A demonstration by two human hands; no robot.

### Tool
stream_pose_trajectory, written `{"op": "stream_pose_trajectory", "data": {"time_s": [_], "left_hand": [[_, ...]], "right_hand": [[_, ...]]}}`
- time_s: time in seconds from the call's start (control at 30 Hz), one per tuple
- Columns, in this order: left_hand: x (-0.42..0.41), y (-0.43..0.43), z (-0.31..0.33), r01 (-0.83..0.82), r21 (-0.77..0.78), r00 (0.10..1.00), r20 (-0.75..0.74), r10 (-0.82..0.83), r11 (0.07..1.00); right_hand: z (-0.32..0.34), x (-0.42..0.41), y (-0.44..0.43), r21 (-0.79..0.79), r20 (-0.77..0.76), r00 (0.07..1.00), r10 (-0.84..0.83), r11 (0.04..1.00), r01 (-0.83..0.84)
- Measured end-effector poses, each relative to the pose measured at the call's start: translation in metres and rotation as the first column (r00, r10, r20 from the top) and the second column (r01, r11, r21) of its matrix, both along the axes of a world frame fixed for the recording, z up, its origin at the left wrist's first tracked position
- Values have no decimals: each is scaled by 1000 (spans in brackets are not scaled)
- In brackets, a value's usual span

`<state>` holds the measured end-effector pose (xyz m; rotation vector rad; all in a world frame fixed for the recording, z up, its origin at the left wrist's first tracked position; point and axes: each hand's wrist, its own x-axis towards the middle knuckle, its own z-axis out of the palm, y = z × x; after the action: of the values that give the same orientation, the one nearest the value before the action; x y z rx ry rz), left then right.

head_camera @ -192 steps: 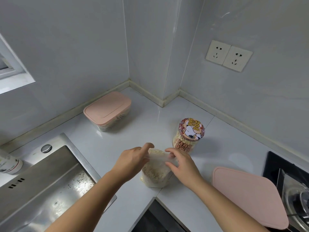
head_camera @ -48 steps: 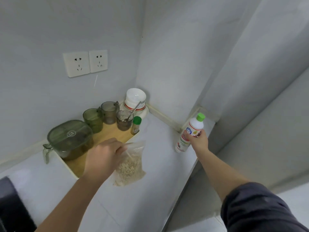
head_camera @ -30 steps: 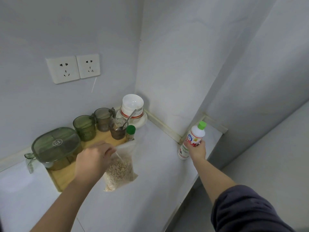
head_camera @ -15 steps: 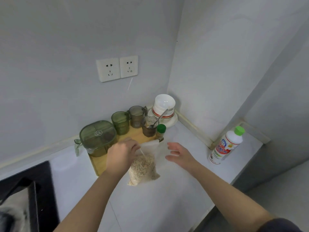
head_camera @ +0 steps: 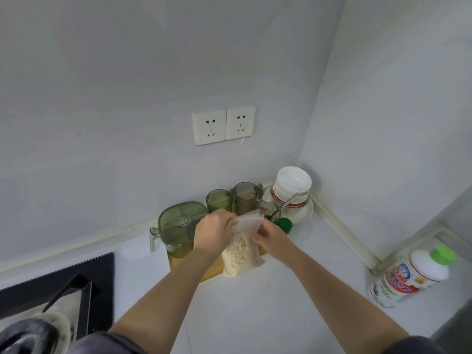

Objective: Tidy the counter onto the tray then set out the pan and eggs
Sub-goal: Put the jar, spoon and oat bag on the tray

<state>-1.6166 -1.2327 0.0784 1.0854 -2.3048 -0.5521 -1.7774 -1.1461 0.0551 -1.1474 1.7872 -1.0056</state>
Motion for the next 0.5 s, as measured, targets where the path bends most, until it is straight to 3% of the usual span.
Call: {"op": "stream_pose_trajectory", "data": {"time_s": [0.2,0.3,0.5], "left_hand": [[-18,-12,-15,-81,-12,996,-34,81,997],[-18,-16,-25,-128,55,989,-75,131,990],[-7,12,-44,-154,246,934,-281,222,957]], "right_hand": [[-17,-4,-19,-66,-37,992,-123,991,120],[-26,0,-22,-55,-13,991,-132,990,131],[-44,3,-20,-18,168,972,-162,986,168]]}}
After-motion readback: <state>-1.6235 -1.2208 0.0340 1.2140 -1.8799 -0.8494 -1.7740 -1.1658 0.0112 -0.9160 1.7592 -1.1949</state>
